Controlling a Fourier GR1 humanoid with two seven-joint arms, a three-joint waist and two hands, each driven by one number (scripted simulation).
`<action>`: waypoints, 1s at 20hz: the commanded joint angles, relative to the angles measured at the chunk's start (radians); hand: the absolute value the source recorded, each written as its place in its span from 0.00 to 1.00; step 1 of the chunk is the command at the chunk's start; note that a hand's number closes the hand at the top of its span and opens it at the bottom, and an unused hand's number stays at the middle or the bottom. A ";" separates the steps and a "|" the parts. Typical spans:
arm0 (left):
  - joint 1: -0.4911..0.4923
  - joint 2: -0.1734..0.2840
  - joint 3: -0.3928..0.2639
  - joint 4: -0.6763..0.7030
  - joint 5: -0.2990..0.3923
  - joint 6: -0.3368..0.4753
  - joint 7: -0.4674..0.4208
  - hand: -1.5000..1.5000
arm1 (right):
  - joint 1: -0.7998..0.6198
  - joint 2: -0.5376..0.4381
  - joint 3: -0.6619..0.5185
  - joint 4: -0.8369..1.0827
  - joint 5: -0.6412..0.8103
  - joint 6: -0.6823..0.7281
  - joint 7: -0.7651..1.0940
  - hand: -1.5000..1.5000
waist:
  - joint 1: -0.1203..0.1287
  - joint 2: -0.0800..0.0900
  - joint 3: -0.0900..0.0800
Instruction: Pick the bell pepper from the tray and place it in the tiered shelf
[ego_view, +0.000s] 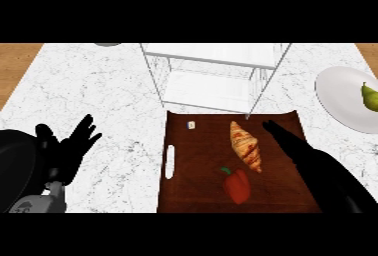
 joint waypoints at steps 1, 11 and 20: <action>0.021 -0.040 -0.027 -0.036 -0.027 0.042 0.051 0.50 | -0.106 0.119 0.096 0.066 0.087 0.048 0.137 0.00 | 0.000 0.003 -0.004; 0.057 -0.028 0.017 0.018 -0.006 -0.036 0.011 0.50 | -0.021 0.246 0.239 0.084 0.347 0.027 0.247 0.00 | -0.012 0.001 -0.004; 0.045 -0.043 0.041 0.020 -0.046 -0.043 -0.007 0.50 | 0.054 0.292 0.173 0.175 0.418 0.093 0.114 0.00 | -0.013 0.003 -0.003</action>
